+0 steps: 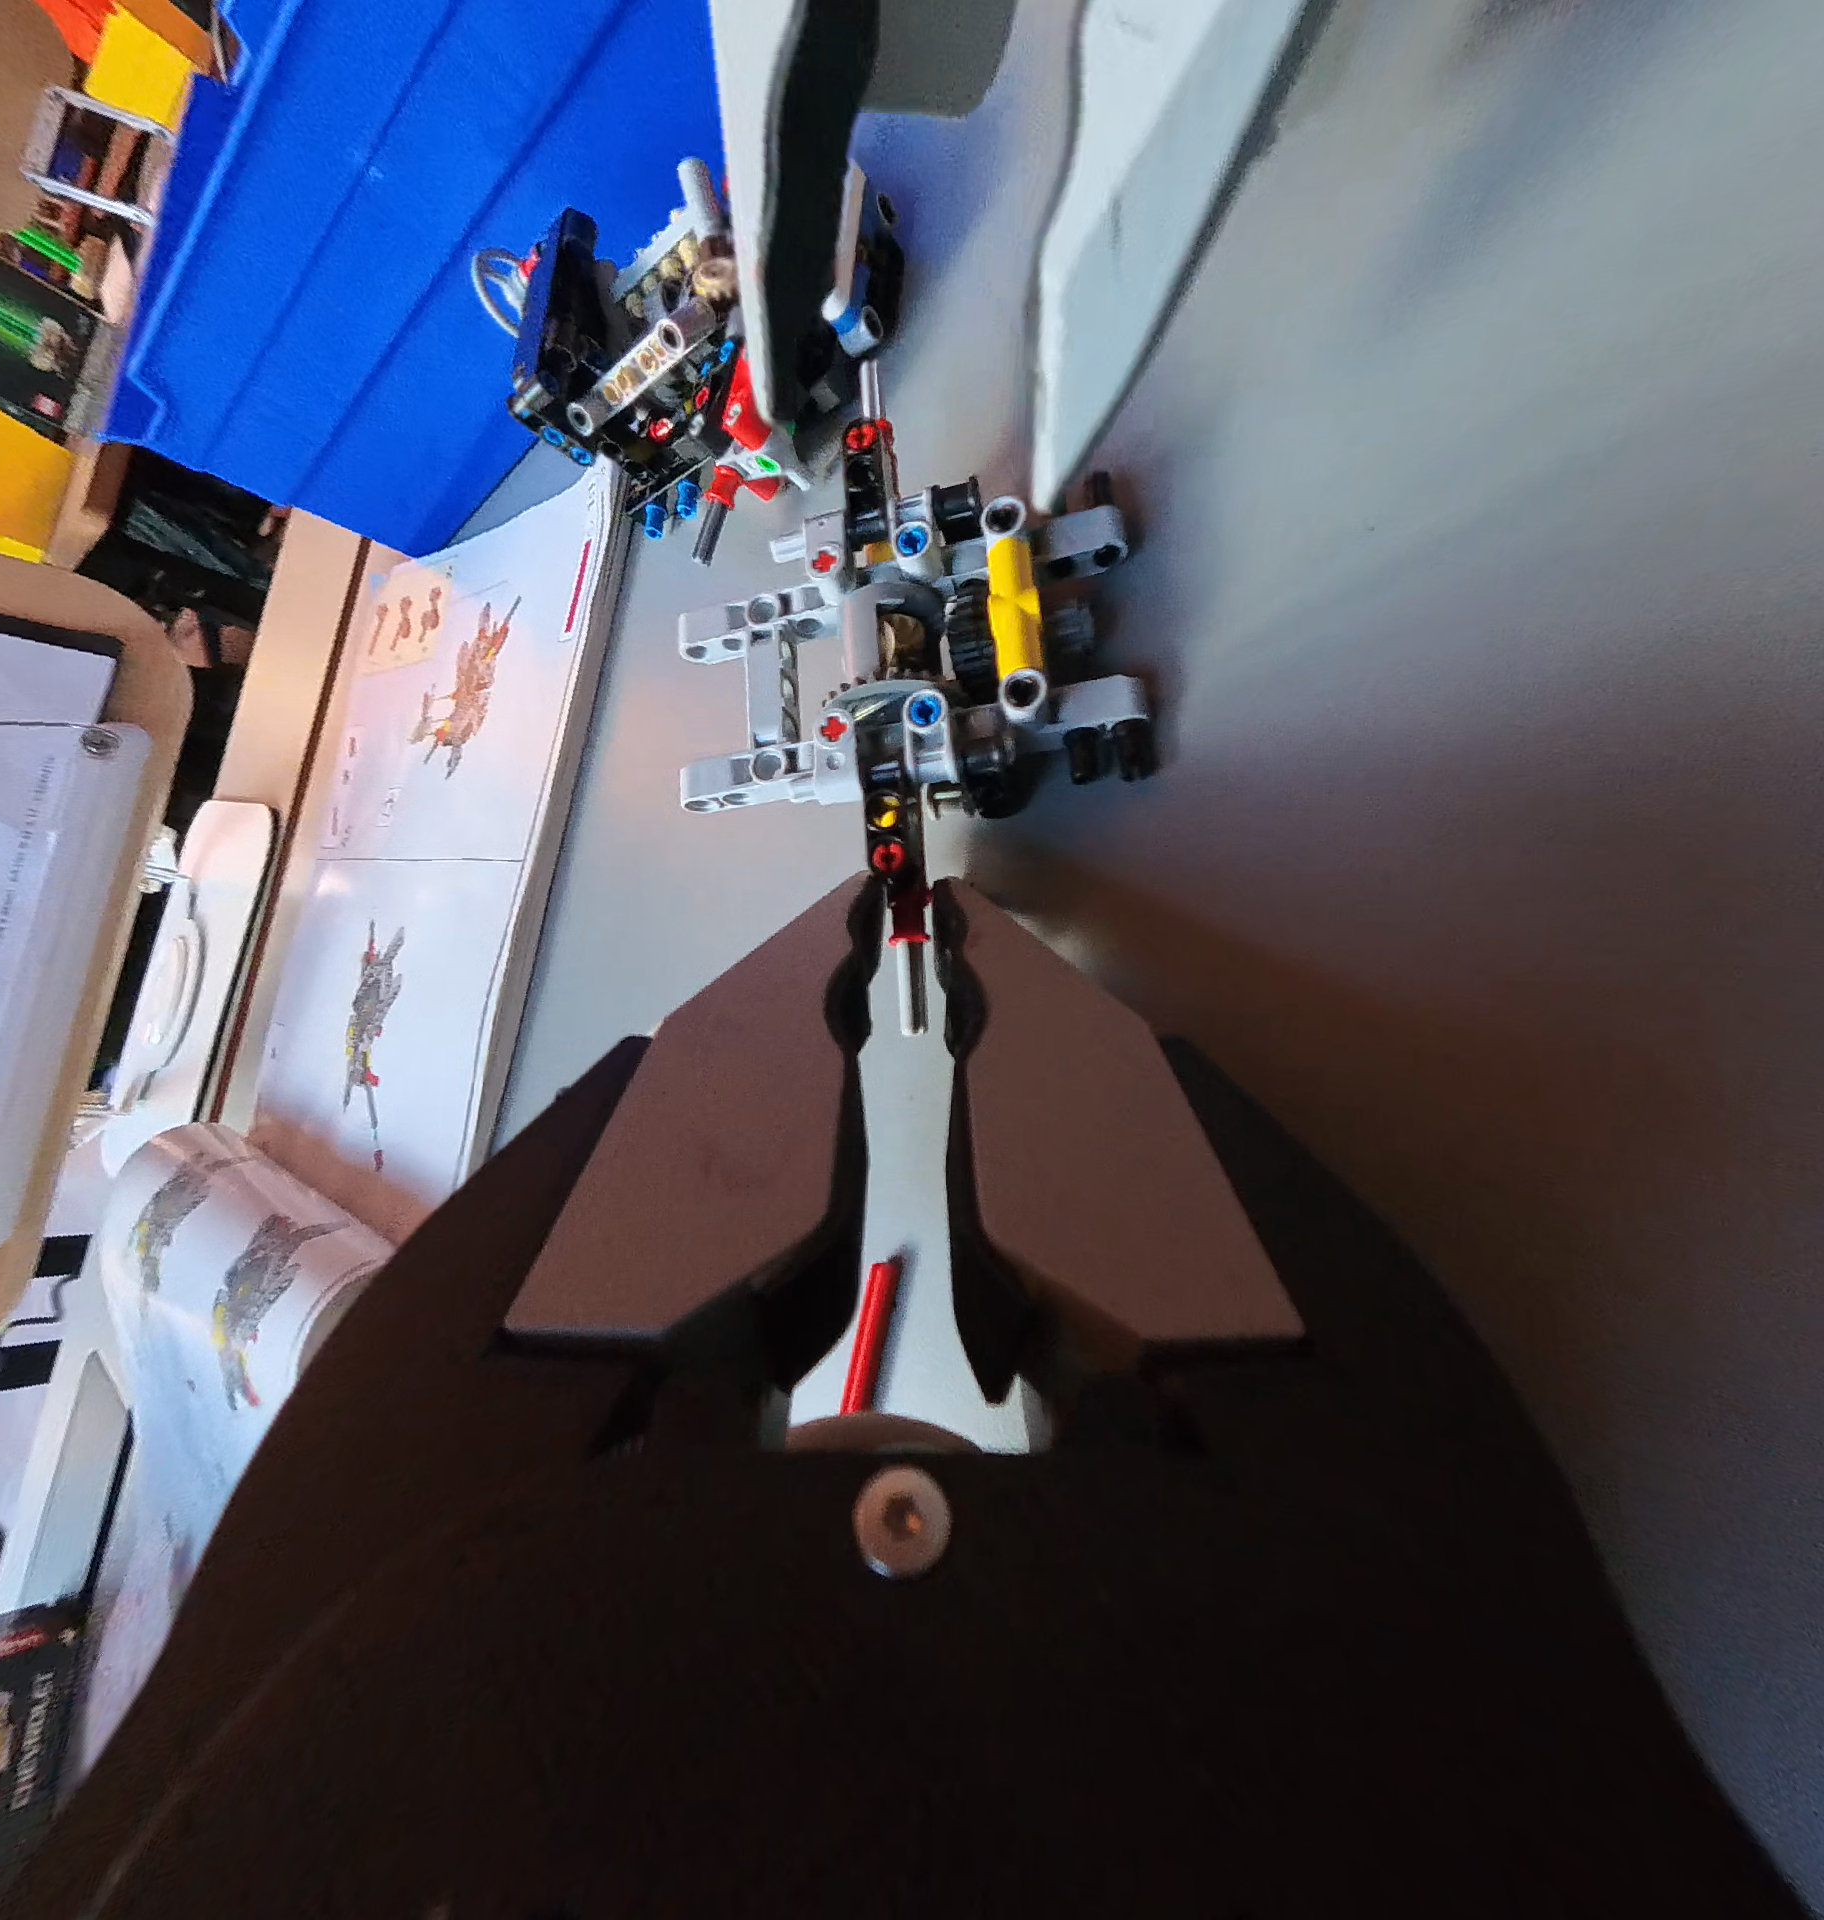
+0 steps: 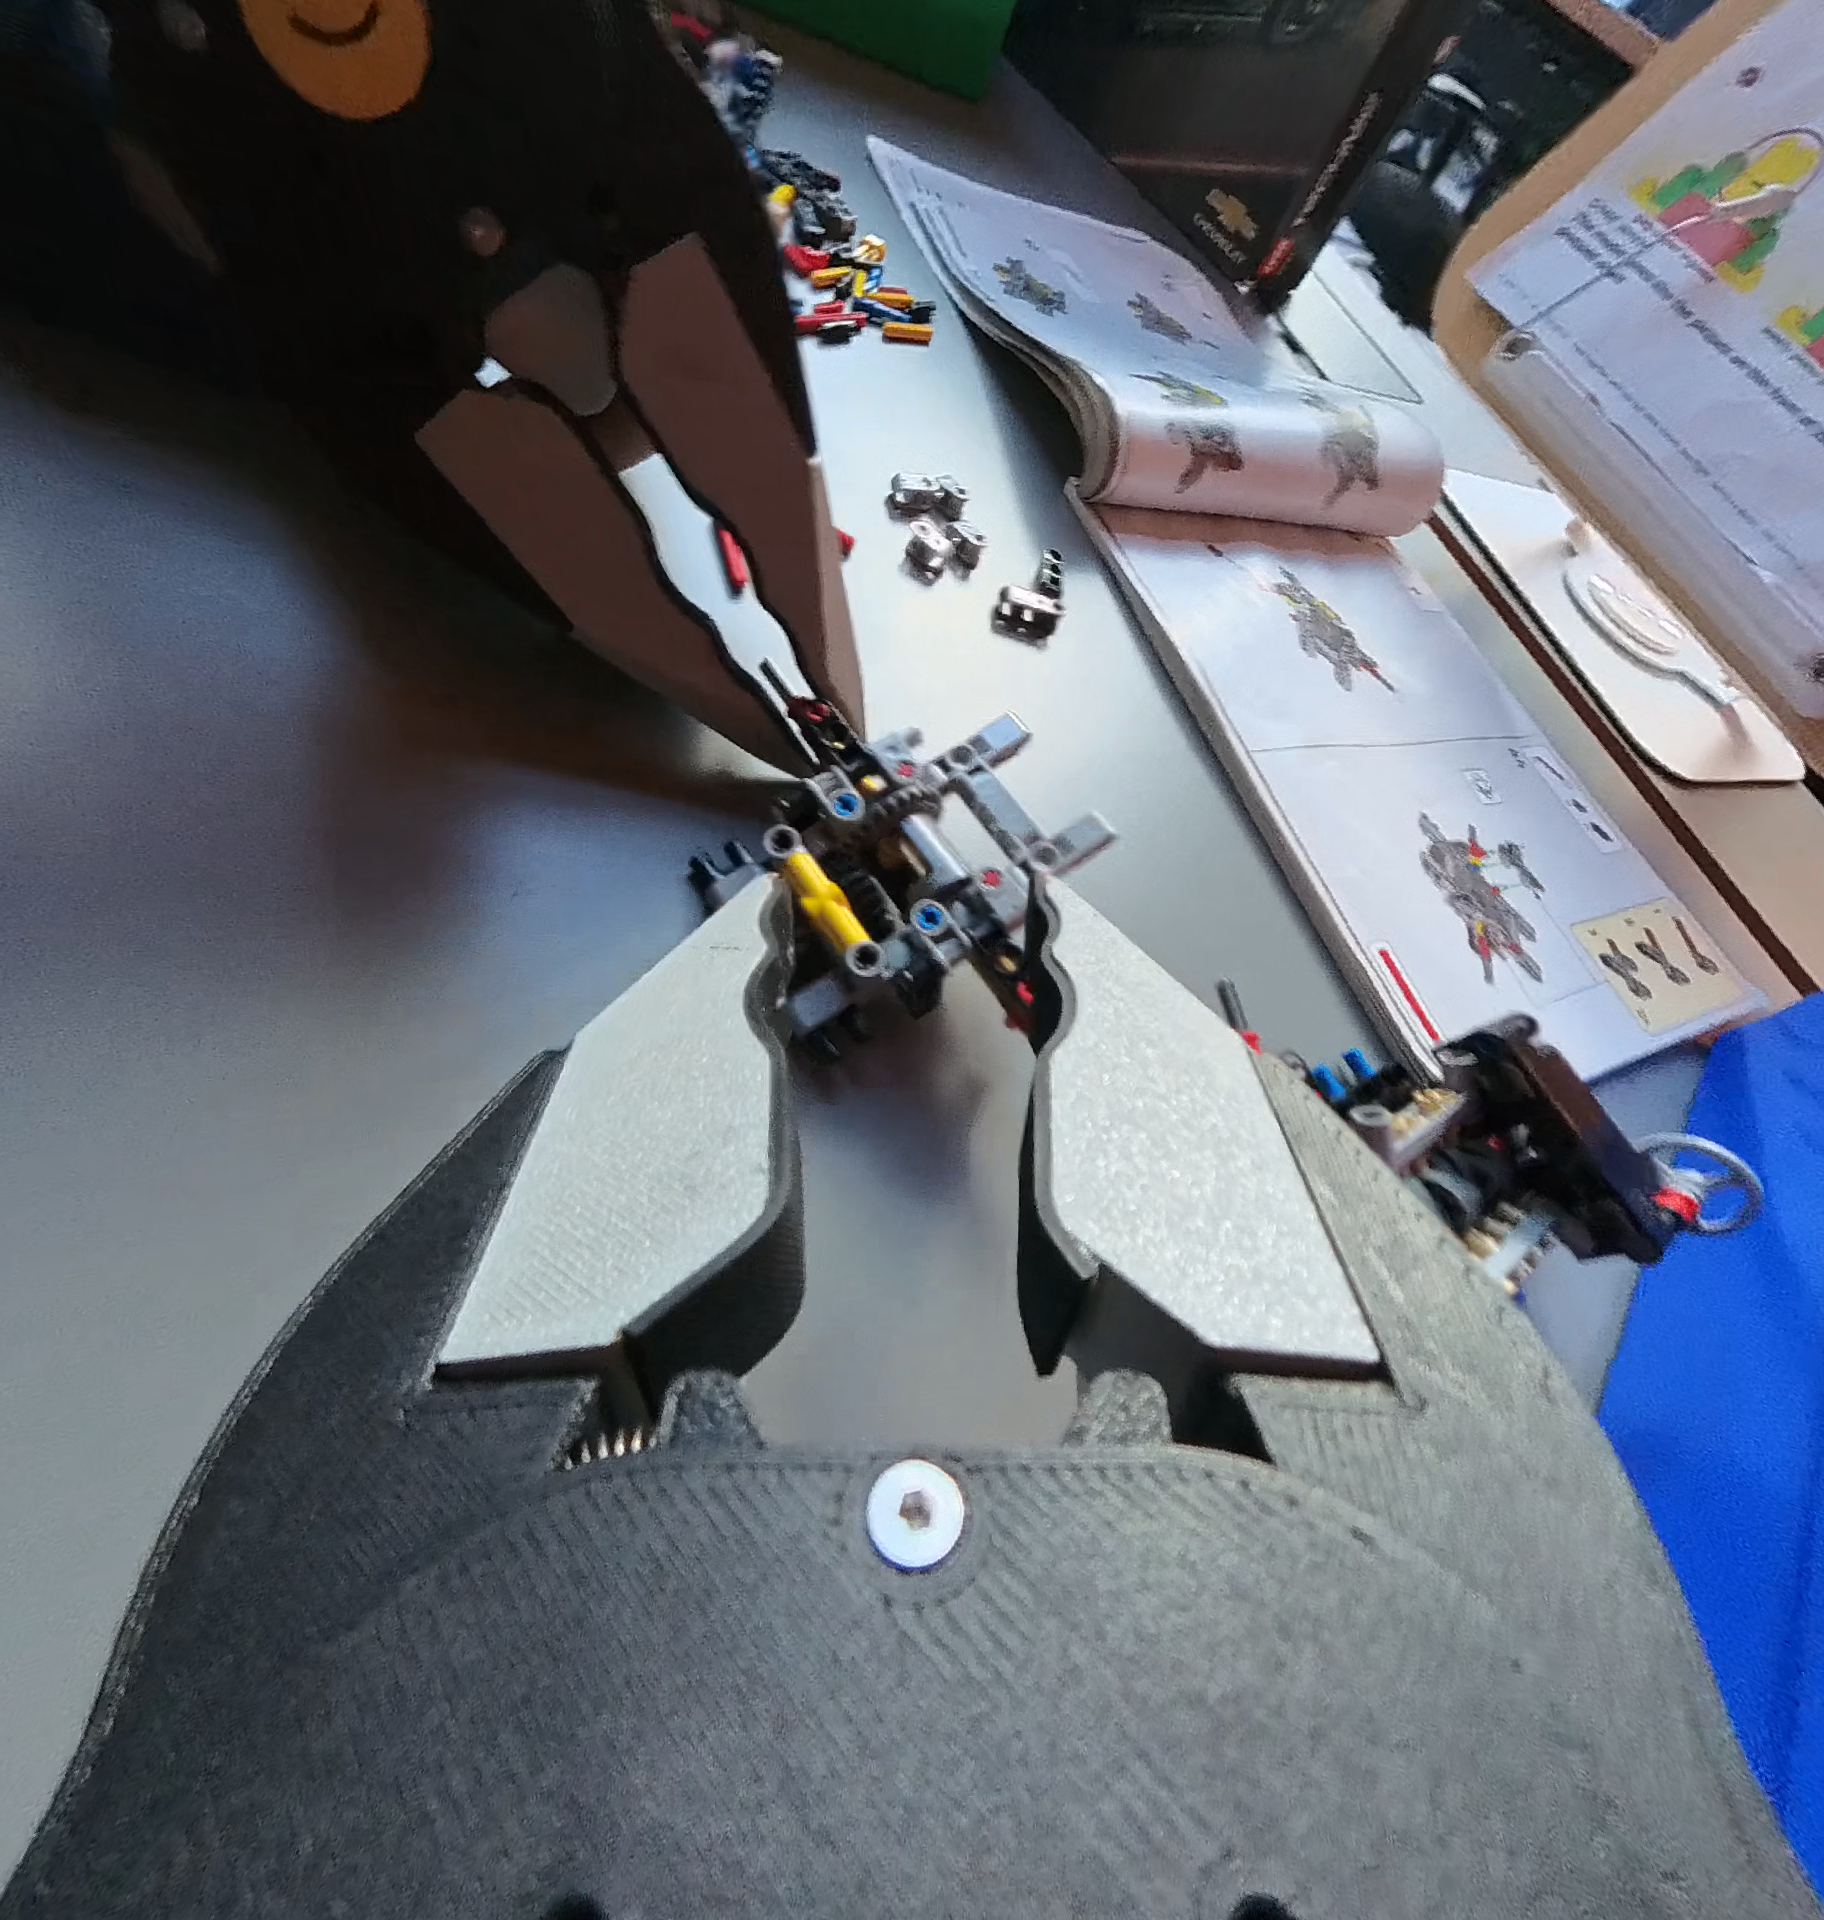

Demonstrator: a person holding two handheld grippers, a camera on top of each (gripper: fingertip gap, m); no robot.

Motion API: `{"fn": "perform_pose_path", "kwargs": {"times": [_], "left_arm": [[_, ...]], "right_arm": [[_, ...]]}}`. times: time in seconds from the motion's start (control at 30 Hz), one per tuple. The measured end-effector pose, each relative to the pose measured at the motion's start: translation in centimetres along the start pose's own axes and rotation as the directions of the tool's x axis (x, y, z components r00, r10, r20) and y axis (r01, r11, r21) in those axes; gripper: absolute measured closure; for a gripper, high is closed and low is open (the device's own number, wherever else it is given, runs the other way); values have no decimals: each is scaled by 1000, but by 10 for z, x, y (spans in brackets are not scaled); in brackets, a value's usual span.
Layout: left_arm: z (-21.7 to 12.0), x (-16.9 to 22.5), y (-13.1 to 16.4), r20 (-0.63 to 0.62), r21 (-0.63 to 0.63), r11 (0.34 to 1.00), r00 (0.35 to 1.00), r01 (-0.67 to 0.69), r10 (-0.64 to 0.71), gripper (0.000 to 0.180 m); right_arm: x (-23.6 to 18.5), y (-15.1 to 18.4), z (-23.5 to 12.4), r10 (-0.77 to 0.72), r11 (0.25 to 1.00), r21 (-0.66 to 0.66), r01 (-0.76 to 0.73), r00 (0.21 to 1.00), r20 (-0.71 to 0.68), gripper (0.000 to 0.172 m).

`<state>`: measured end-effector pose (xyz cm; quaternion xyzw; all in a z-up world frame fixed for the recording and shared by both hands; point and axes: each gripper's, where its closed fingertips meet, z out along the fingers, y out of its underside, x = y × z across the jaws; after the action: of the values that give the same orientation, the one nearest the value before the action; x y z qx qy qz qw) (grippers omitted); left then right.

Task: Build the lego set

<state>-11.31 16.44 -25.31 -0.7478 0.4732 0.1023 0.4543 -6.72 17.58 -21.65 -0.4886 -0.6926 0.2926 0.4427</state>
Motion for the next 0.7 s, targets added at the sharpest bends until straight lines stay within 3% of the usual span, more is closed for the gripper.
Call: {"fn": "perform_pose_path", "kwargs": {"times": [0.2, 0.37, 0.5, 0.63, 0.7], "left_arm": [[-1, 3, -1, -54, -7, 997, 996, 71, -71, 175], [-2, 5, -1, -97, -4, 996, 991, 92, -92, 175], [-3, 8, -1, -186, 1, 988, 971, 152, -150, 175], [-3, 8, -1, -208, -2, 985, 963, 173, -170, 175], [-3, 8, -1, -229, -6, 981, 955, 193, -189, 175]], "right_arm": [[-11, -2, 24, -175, 975, -146, 170, 984, -20, 130], [-23, 3, 34, -262, 920, -268, 287, 957, 126, 128], [-22, 1, 33, -244, 902, -309, 302, 946, 213, 137], [-20, 4, 36, -133, 904, -364, 222, 958, 255, 134], [-20, 4, 37, -144, 896, -377, 233, 958, 249, 135]]}}
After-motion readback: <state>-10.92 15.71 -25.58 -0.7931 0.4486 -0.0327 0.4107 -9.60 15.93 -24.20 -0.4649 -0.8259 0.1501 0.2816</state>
